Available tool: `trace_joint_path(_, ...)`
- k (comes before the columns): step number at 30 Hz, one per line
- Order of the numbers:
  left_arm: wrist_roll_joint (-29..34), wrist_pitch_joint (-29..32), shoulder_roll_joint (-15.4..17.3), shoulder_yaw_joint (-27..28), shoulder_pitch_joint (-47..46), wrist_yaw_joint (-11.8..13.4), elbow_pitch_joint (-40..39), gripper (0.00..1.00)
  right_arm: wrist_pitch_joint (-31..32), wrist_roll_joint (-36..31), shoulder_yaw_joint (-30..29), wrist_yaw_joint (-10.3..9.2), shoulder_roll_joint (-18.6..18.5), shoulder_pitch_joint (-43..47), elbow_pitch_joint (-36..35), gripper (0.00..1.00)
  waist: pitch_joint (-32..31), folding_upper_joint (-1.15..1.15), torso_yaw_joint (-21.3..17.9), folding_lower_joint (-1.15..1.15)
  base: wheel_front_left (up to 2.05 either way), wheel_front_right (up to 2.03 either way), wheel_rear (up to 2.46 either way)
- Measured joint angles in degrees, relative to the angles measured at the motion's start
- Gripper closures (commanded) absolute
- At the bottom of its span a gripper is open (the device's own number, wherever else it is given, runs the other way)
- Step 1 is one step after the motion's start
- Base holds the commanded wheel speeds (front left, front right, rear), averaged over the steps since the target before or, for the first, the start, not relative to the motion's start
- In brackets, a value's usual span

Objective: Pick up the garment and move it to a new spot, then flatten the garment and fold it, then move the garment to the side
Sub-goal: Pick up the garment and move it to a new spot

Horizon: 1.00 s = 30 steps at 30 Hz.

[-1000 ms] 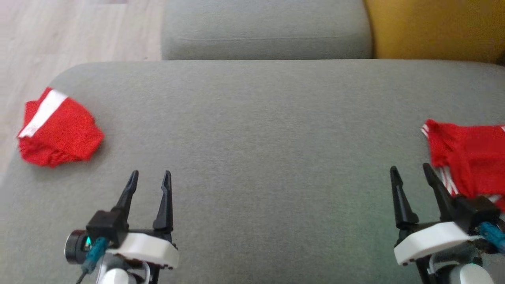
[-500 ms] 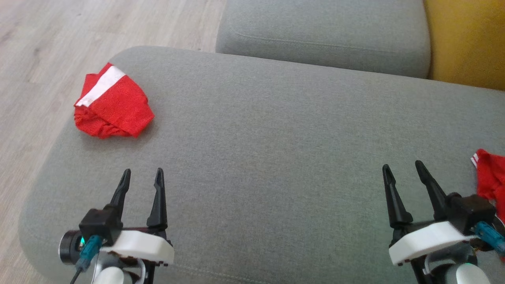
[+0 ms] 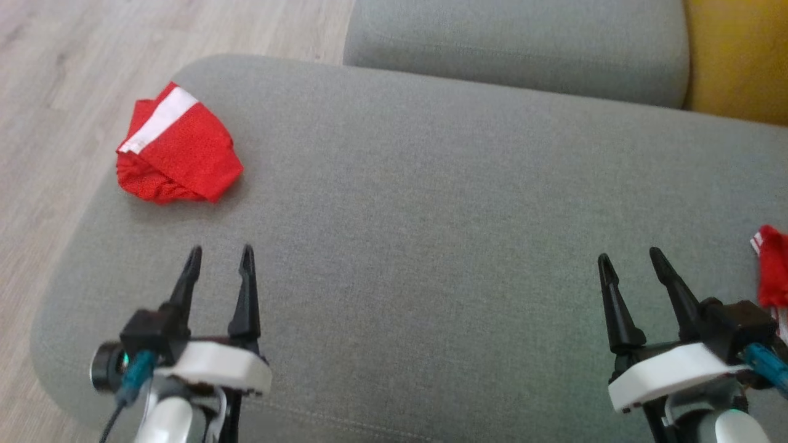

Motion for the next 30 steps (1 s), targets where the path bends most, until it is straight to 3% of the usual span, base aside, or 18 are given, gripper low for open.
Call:
trace_joint_path(5,0.0,0.0,-0.9,1.5,-6.2,-0.9,1.8,0.0,1.2,-0.6,0.1,0.0,0.0,-1.4,-2.0,0.0,3.8,0.0,-0.5,0.0,0.0,0.0,0.0)
trace_joint_path(11,-2.0,-0.1,-2.3,5.2,-17.9,-2.5,9.8,0.0,2.5,-1.7,0.4,0.0,-0.2,-7.1,-4.6,0.0,10.8,0.0,-1.5,0.0,0.0,0.0,0.0)
trace_joint_path(18,-4.3,0.0,-2.3,9.4,-30.4,-5.6,23.5,0.0,2.9,-1.8,0.7,0.0,-2.1,-11.1,-5.7,0.0,18.2,0.0,-3.0,0.0,0.0,0.0,0.0)
trace_joint_path(22,-6.1,0.0,-1.0,12.6,-39.8,-7.3,36.7,0.0,2.9,-1.8,1.2,0.0,-2.9,-13.4,-5.8,0.0,22.9,0.0,-4.5,0.01,0.0,0.0,0.0)
trace_joint_path(30,-7.0,3.1,2.1,13.1,-48.8,-9.6,53.0,0.0,2.9,-1.8,1.6,0.0,-3.6,-14.7,-6.0,0.0,26.4,0.0,-6.8,0.01,0.0,0.0,0.0)
